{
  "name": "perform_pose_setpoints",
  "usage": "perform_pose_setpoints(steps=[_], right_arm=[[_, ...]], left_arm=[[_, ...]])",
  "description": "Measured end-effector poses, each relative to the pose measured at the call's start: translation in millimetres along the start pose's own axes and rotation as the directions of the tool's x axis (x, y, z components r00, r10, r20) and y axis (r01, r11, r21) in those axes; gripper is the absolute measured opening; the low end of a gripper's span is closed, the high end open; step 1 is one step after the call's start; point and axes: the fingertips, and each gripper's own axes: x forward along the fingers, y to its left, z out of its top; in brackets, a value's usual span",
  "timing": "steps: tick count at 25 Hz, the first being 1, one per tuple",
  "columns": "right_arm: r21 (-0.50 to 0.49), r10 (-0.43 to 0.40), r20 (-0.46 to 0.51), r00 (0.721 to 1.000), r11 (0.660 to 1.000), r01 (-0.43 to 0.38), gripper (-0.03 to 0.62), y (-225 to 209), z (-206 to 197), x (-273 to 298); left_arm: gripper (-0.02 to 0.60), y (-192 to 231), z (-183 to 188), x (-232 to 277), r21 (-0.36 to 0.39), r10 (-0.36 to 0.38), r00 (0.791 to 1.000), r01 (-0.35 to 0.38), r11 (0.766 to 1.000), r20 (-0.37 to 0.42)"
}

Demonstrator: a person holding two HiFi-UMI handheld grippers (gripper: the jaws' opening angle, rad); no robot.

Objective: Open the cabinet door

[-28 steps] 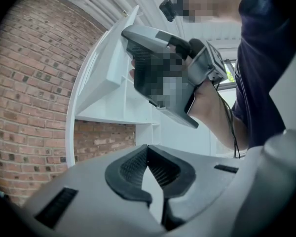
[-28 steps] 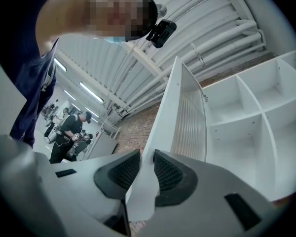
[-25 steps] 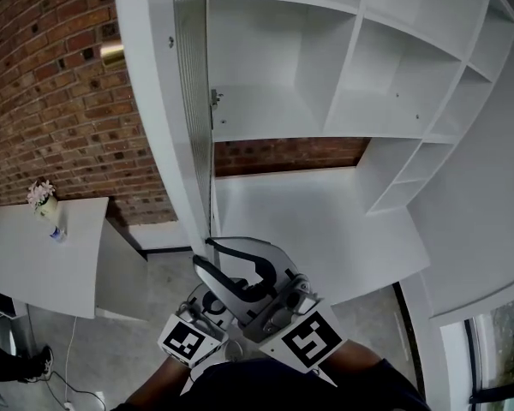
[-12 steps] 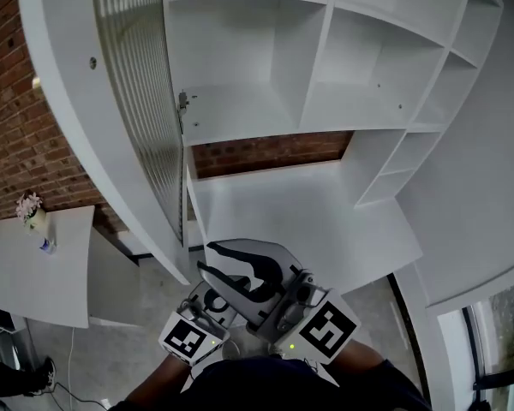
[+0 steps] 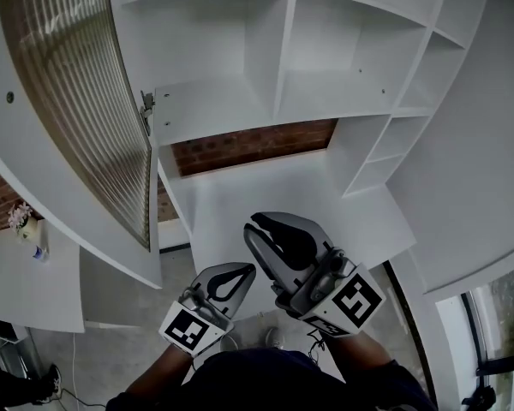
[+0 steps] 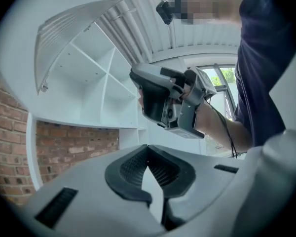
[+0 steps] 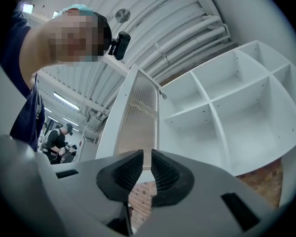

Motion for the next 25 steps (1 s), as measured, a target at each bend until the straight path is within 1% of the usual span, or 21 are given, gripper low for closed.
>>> perform_pose_setpoints(steps=[8,14,16,20,25], right_arm=[[0.013,-0.067,-0.024,0.997,0.998,0.067,0.042,-29.5,-8.7,-26.4],[0.03,-0.075,-0.063,0.995,0.997,0.077,0.029,-39.0,-17.7,-37.6],[0.019,-0.08,-0.063,0.995,0.997,0.081,0.028,-43.1,-21.0,-40.9],[0.026,-0.084,-0.061,0.995,0.996,0.086,0.027,-46.8,-22.6,-41.1],[0.03,-0.072,-0.079,0.994,0.997,0.075,0.026,-46.7,-26.2,-40.6]], left_arm=[[0.006,-3.4,8.9,22.6,0.003,-0.013,1.0,0.013,1.0,0.018],[0.006,3.1,16.3,30.0,0.009,0.003,1.0,-0.003,1.0,0.025],[0.006,5.4,16.4,31.7,0.013,0.007,1.0,-0.008,1.0,0.022],[0.006,8.8,16.8,34.1,0.019,0.011,1.0,-0.011,1.0,0.02],[0.006,11.0,18.9,36.6,0.024,0.014,1.0,-0.015,1.0,0.026]])
